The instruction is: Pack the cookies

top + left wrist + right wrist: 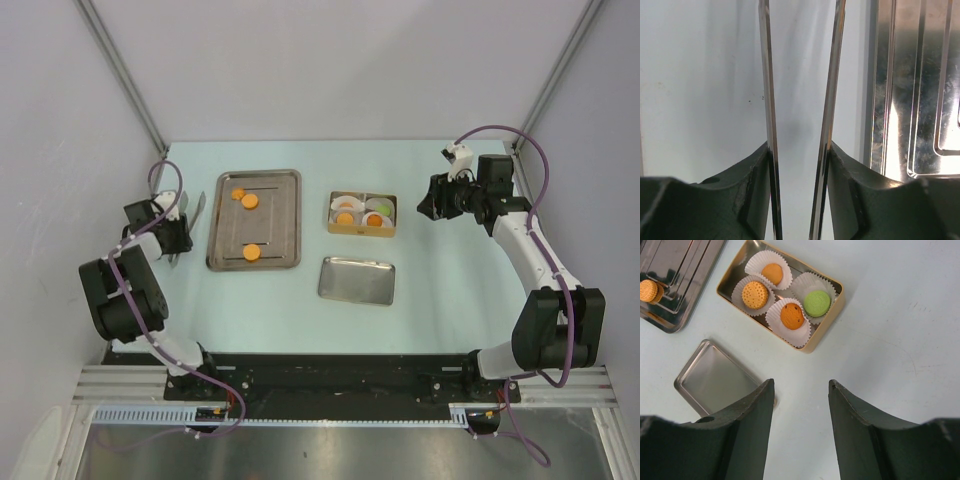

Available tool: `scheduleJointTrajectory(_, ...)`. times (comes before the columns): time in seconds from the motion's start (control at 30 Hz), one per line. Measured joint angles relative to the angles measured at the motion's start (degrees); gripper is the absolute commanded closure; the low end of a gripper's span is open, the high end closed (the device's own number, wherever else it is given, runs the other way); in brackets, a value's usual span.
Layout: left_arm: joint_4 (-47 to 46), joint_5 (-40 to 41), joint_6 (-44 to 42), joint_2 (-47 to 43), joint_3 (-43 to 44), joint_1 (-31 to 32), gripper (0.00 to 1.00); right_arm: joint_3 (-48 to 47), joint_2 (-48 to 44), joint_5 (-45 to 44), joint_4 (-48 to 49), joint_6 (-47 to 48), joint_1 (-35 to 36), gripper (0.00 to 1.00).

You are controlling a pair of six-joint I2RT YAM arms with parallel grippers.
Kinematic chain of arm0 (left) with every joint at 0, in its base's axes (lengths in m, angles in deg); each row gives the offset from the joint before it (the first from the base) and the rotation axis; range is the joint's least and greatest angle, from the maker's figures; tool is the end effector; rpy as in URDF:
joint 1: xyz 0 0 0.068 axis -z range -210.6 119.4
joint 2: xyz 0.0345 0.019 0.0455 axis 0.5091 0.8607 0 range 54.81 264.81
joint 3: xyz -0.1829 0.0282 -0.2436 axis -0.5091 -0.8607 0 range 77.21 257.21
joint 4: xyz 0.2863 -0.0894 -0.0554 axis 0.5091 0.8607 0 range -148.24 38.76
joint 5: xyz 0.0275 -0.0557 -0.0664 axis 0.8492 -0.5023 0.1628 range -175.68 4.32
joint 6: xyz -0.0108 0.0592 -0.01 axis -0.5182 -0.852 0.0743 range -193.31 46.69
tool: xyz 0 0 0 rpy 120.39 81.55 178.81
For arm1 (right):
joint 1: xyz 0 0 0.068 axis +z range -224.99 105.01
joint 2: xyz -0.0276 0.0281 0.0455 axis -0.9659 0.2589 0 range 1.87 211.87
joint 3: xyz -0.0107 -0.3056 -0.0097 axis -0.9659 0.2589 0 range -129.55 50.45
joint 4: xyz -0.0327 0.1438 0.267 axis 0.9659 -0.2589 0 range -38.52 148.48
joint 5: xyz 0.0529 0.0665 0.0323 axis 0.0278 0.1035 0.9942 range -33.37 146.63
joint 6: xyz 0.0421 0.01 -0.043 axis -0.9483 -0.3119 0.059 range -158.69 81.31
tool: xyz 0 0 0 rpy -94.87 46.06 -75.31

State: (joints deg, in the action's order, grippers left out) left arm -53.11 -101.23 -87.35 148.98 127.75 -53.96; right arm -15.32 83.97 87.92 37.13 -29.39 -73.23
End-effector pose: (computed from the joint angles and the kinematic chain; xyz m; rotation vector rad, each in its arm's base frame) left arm 0.3459 0.1360 0.1648 -0.0711 2.3799 -0.0205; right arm 0.3637 0.0350 0.3154 -0.5009 2.1086 0.5304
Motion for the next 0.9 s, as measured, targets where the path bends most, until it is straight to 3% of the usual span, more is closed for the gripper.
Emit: scheduleJointTrajectory(0.9,7.85,-0.72,-2.78,9.64,10.40,-0.04,0.38,0.00,0.00,0.00,0.00,0.00,0.00,0.48)
